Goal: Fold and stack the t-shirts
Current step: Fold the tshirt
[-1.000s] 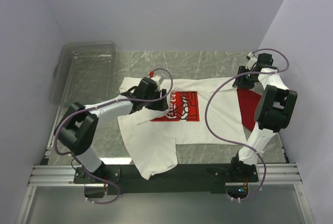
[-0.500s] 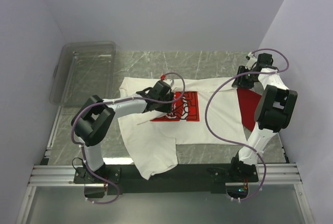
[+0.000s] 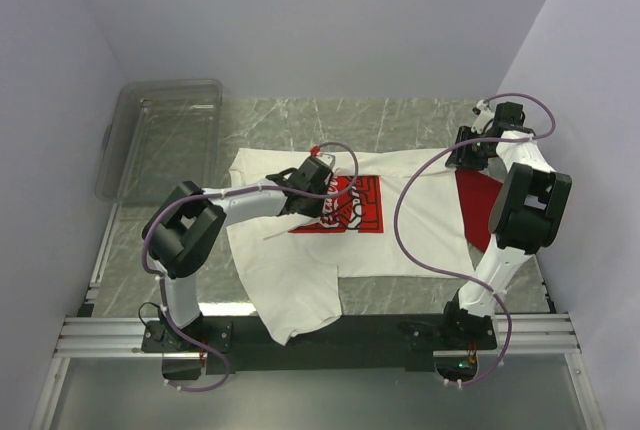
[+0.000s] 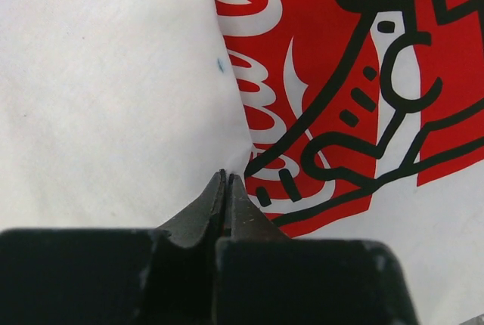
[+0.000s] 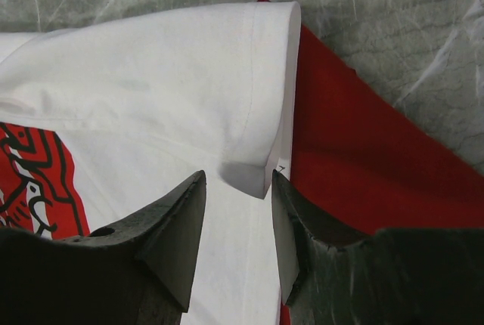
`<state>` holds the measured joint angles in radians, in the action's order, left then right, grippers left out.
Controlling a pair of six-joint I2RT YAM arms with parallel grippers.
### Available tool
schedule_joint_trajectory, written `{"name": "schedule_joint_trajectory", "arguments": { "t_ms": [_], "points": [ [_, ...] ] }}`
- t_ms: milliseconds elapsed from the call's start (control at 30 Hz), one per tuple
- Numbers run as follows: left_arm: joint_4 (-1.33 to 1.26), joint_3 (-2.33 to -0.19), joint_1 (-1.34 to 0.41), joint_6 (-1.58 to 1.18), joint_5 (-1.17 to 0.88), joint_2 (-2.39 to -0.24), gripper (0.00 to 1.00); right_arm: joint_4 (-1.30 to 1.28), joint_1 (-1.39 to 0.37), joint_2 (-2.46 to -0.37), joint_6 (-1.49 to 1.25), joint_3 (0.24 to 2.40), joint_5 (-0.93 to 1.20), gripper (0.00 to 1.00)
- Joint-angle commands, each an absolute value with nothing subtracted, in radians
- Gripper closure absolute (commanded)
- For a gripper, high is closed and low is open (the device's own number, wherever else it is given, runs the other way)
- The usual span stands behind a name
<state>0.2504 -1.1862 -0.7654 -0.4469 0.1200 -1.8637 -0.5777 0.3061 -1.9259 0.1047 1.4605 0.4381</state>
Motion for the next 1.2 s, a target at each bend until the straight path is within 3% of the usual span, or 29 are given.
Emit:
{"name": "schedule_joint_trajectory", "arguments": {
  "t_ms": [0, 767, 967, 1067, 1167],
  "points": [
    [0.253, -1.209, -0.781, -0.434, 0.126, -1.824, 0.99, -0.571, 0.313, -1.931, 0.101, 1.509, 0.439, 0.53],
    [0.264, -1.126, -0.790, -0.443, 0.086, -1.675, 0.99, -0.584, 0.314, -1.982, 0.078, 1.522, 0.411, 0.61],
    [0.276, -1.117, -0.790, -0.434, 0.081, -1.654, 0.99, -0.586, 0.314, -1.974, 0.078, 1.525, 0.428, 0.72],
    [0.279, -1.103, -0.790, -0.431, 0.078, -1.643, 0.99, -0.583, 0.321, -1.967, 0.081, 1.525, 0.434, 0.87],
    [0.285, -1.094, -0.790, -0.423, 0.075, -1.634, 0.99, -0.578, 0.331, -1.959, 0.083, 1.523, 0.437, 0.93]
  ]
}}
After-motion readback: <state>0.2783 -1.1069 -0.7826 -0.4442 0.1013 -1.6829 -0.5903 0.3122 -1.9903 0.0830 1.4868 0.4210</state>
